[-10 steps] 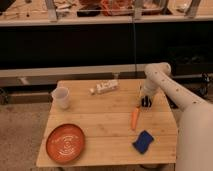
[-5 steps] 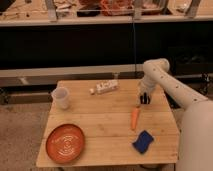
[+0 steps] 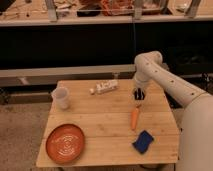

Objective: Place the eraser in the ceramic cup

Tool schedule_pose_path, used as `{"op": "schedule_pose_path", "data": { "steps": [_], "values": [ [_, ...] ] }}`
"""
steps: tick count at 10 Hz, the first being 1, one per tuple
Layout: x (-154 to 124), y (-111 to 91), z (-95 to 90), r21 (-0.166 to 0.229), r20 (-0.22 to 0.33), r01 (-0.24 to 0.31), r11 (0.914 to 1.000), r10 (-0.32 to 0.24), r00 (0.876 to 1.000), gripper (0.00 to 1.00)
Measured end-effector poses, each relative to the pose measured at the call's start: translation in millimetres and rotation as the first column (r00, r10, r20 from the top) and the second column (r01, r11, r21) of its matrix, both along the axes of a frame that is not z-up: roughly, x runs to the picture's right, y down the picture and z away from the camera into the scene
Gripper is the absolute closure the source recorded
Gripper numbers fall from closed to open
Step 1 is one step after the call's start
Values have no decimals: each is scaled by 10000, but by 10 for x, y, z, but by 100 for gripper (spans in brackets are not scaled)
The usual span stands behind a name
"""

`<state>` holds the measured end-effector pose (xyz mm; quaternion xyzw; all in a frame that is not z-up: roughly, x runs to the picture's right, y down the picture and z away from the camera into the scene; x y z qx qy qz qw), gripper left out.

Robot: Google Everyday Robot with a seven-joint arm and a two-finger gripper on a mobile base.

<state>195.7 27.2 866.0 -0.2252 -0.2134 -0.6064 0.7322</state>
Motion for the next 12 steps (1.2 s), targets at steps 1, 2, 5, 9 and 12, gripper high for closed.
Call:
{"op": "schedule_pose_path", "data": {
  "steps": [1,2,5,9,12],
  "values": [
    [-119,-67,-80,75,72,79,9999,-80,9999,100],
    [-249,-134,-155,152,146,197,9997,-199,9997,100],
    [-428,-283,-312,396,216,604,9974,-613,9979,100],
    [-925,-396,-424,595,468,1191,9911,-1220,9914,100],
    [-1339,-484,-488,775,666,1808,9805,-1860,9803,100]
  ]
}}
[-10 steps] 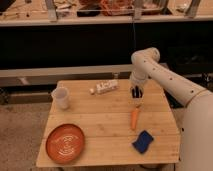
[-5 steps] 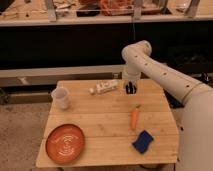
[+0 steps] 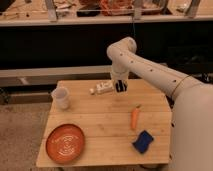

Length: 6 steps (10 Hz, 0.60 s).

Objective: Place the eraser in the ceramic cup

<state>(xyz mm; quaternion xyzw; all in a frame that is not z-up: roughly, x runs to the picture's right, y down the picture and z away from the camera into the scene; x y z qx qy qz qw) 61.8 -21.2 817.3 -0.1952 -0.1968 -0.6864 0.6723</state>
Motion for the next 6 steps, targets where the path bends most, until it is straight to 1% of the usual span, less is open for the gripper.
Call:
{"op": "schedule_pose_path", "data": {
  "steps": [2,5,6],
  "values": [
    [-313,-66,-39,121,224,423,9990,-425,9988,100],
    [-494,-87,-44,289,367,812,9963,-822,9959,100],
    [-682,-107,-50,368,478,994,9944,-1011,9937,100]
  ]
}}
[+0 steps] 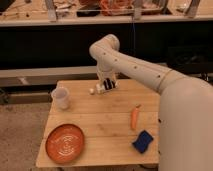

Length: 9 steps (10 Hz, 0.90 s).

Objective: Place the eraser in the ceramic cup

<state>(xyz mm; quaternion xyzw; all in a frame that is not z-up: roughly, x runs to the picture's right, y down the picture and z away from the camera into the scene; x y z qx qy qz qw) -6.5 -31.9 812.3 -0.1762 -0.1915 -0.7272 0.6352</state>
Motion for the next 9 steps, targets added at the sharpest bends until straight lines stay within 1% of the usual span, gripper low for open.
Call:
{"op": "schedule_pose_path", "data": {
  "steps": [3,6,8,9],
  "values": [
    [-460,-37,13,189,240,454,9988,-459,9987,100],
    [-570,-69,61,319,286,681,9972,-690,9972,100],
    [-759,-85,84,407,373,827,9957,-842,9958,100],
    [-912,-83,88,477,430,927,9946,-947,9946,100]
  ]
}}
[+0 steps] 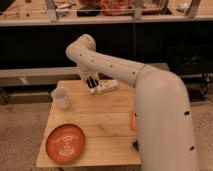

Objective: Place the eraser in the ceramic cup

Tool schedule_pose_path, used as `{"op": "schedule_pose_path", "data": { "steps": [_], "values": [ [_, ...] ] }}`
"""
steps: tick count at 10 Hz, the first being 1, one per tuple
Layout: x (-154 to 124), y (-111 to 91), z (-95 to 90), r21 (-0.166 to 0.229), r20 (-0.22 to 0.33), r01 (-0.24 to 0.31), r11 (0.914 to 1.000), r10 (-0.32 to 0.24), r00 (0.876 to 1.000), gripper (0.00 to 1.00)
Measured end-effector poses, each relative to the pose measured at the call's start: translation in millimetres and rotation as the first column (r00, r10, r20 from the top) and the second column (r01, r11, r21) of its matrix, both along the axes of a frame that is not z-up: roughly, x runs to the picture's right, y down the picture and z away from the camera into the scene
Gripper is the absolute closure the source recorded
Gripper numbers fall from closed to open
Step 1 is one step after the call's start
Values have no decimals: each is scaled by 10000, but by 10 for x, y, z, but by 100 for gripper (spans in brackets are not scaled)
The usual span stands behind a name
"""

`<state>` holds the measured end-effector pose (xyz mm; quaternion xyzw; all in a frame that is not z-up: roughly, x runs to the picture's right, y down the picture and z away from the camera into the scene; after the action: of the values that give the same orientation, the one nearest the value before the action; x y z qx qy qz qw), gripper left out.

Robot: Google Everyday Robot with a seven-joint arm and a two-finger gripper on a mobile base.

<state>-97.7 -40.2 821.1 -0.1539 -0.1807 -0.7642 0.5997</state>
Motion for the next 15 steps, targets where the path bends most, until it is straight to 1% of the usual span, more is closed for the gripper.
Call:
{"op": "schedule_pose_path", "data": {
  "steps": [1,3,6,7,10,13,14,15],
  "values": [
    [-208,-2,9,82,139,188,9998,-189,9997,100],
    [-340,4,40,153,297,476,9988,-480,9984,100],
    [-547,50,50,274,568,758,9967,-773,9954,100],
    [-711,68,35,428,735,928,9948,-958,9927,100],
    [-762,97,29,593,911,1083,9924,-1134,9894,100],
    [-1035,125,-9,819,1154,1208,9893,-1298,9848,100],
    [-1080,138,-15,851,1215,1222,9889,-1320,9838,100],
    [-1070,144,-21,894,1259,1226,9884,-1333,9830,100]
  ]
}}
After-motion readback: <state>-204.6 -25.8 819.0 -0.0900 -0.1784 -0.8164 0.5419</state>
